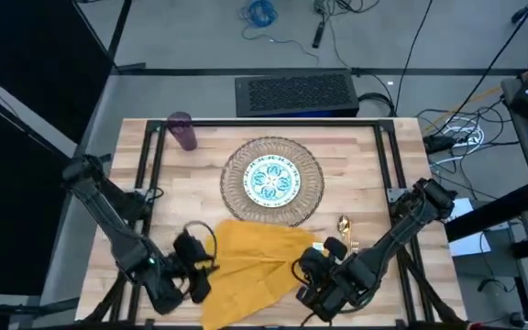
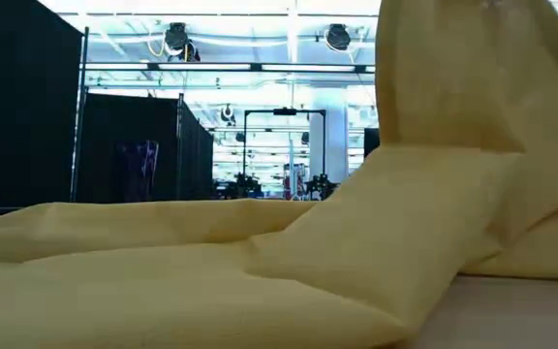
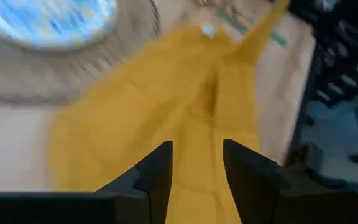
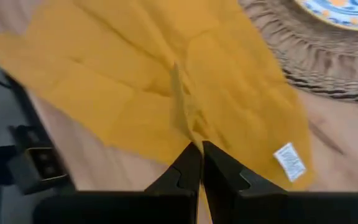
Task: Set table place
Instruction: Fold the yellow table napkin
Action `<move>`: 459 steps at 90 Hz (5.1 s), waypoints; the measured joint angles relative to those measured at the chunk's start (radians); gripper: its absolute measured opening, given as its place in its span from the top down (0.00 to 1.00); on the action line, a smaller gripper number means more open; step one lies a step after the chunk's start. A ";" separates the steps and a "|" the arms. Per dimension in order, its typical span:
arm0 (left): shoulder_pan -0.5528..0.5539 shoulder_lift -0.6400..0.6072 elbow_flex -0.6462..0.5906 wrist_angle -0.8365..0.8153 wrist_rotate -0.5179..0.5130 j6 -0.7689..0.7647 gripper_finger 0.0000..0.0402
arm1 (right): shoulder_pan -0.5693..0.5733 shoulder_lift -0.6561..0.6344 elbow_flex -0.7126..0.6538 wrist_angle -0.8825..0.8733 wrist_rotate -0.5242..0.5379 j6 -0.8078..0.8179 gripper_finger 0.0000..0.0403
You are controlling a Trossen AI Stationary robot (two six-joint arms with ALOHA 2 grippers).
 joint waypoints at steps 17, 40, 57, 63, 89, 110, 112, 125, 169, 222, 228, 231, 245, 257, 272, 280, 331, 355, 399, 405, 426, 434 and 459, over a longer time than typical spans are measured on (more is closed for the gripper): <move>-0.072 0.112 0.000 0.131 0.151 -0.178 0.68 | 0.029 0.000 0.000 -0.003 -0.005 0.010 1.00; -0.202 0.188 0.000 0.209 0.251 -0.513 0.67 | 0.058 0.001 0.000 0.008 -0.011 0.017 1.00; -0.260 0.262 0.000 0.344 0.219 -0.713 0.63 | 0.078 0.001 0.000 0.025 -0.014 0.016 1.00; -0.269 0.301 0.000 0.391 0.207 -0.776 0.61 | 0.084 0.001 0.000 0.030 -0.014 0.016 1.00; -0.245 0.347 0.000 0.491 0.172 -0.782 0.61 | 0.114 0.007 0.000 0.035 0.014 0.017 1.00; -0.210 0.347 0.000 0.420 0.196 -0.770 0.61 | 0.114 0.008 0.000 0.034 0.017 0.009 1.00; -0.210 0.347 0.000 0.416 0.199 -0.770 0.61 | 0.114 0.008 0.000 0.034 0.018 0.007 1.00; -0.209 0.347 0.000 0.428 0.206 -0.769 0.61 | 0.114 0.008 0.000 0.034 0.013 0.000 1.00; -0.224 0.376 -0.065 0.557 0.228 -0.769 0.61 | 0.090 0.007 0.000 0.026 0.011 0.021 1.00; -0.213 0.442 -0.068 0.560 0.110 -0.720 0.66 | 0.089 0.007 0.000 0.070 0.008 0.016 1.00; -0.208 0.442 -0.068 0.544 0.106 -0.717 0.73 | 0.090 0.007 0.000 0.074 0.007 0.015 1.00; -0.208 0.442 -0.068 0.544 0.099 -0.712 0.76 | 0.092 0.007 0.000 0.075 0.007 0.013 1.00; -0.209 0.442 -0.068 0.552 0.082 -0.697 0.96 | 0.097 0.007 0.000 0.078 0.008 0.013 1.00; -0.212 0.442 -0.054 0.571 0.082 -0.686 0.99 | 0.097 0.007 0.000 0.071 0.008 0.013 1.00; -0.212 0.430 -0.011 0.584 0.085 -0.613 1.00 | 0.097 0.007 0.000 0.057 0.008 0.013 1.00; -0.212 0.418 0.014 0.568 0.085 -0.573 1.00 | 0.096 0.007 0.000 0.056 0.008 0.014 1.00; -0.240 0.389 0.297 0.043 -0.023 -0.430 1.00 | 0.156 0.021 0.000 0.361 -0.198 0.015 1.00; -0.279 0.389 0.456 -0.287 -0.046 -0.504 1.00 | 0.164 0.018 0.000 0.489 -0.190 -0.038 1.00; -0.328 0.389 0.505 -0.417 -0.046 -0.618 1.00 | 0.203 0.018 0.000 0.528 -0.105 -0.025 1.00; -0.328 0.389 0.505 -0.426 -0.046 -0.618 1.00 | 0.209 0.018 0.000 0.530 -0.075 -0.023 1.00; -0.319 0.389 0.505 -0.584 -0.080 -0.618 1.00 | 0.198 0.018 0.000 0.417 0.077 0.048 1.00; -0.310 0.389 0.505 -0.668 -0.083 -0.618 1.00 | 0.189 0.018 0.000 0.337 0.095 0.120 1.00; -0.282 0.379 0.463 -0.795 -0.105 -0.589 1.00 | 0.153 0.014 0.000 -0.029 0.113 0.377 1.00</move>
